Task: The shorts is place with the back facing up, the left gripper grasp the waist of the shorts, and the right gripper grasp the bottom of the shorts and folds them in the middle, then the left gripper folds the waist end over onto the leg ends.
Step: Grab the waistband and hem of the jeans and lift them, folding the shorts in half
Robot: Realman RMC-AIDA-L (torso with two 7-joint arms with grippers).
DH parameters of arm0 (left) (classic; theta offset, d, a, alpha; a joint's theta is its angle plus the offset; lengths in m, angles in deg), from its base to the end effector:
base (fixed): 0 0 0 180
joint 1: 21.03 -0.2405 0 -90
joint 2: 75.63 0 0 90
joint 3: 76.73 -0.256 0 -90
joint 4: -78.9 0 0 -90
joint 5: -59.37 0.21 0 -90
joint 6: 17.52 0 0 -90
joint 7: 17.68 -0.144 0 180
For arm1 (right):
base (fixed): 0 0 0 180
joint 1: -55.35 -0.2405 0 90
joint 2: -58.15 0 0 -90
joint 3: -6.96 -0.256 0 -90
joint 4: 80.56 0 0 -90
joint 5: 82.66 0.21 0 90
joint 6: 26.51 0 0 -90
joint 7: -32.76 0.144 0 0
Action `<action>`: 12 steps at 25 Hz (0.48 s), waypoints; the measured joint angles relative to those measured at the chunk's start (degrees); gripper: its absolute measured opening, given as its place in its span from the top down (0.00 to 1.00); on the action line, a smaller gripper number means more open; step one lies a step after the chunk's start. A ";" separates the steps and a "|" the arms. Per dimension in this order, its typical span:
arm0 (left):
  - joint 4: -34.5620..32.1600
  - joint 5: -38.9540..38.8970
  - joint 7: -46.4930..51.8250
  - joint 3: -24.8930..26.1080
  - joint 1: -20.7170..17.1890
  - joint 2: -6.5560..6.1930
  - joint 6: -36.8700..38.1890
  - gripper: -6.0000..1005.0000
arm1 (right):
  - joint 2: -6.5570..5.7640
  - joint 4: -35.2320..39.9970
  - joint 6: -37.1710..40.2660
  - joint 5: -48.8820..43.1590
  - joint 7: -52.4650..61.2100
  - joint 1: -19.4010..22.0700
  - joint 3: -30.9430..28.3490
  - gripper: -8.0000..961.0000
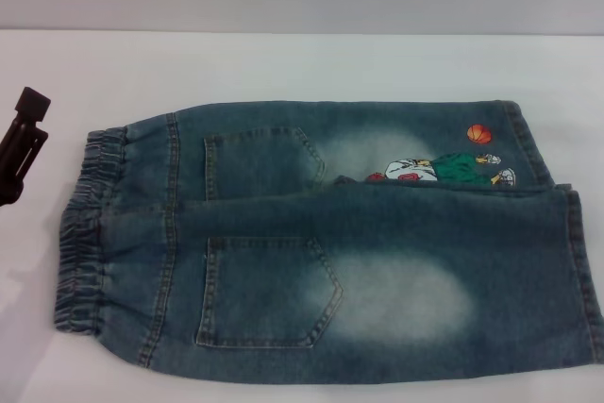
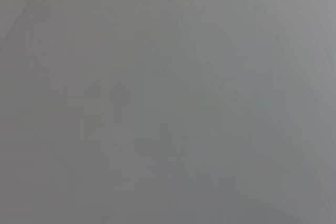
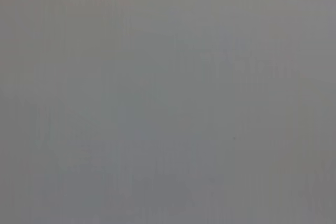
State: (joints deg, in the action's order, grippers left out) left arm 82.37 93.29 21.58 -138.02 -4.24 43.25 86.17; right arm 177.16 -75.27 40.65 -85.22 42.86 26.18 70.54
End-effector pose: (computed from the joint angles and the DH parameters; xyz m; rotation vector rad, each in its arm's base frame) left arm -0.3219 0.2327 0.0130 -1.6077 -0.6156 -1.3338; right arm 0.3460 0.3567 0.0501 -1.3108 0.5235 0.6851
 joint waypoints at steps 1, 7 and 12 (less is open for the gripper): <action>-0.02 0.00 0.00 -0.01 0.00 0.00 0.00 0.16 | 0.00 -0.02 -0.01 0.01 0.00 -0.01 -0.01 0.42; 0.11 0.00 0.32 0.27 0.25 -0.03 -0.56 0.16 | 0.00 -0.11 -0.03 0.19 0.00 -0.01 -0.09 0.42; 0.24 0.00 0.58 0.01 0.45 -0.14 -1.33 0.16 | 0.00 -0.11 -0.03 0.26 0.00 -0.01 -0.17 0.42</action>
State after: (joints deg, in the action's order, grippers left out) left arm 82.61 93.29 22.16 -138.01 -3.79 43.11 84.85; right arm 177.15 -75.38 40.63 -84.96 42.86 26.17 70.37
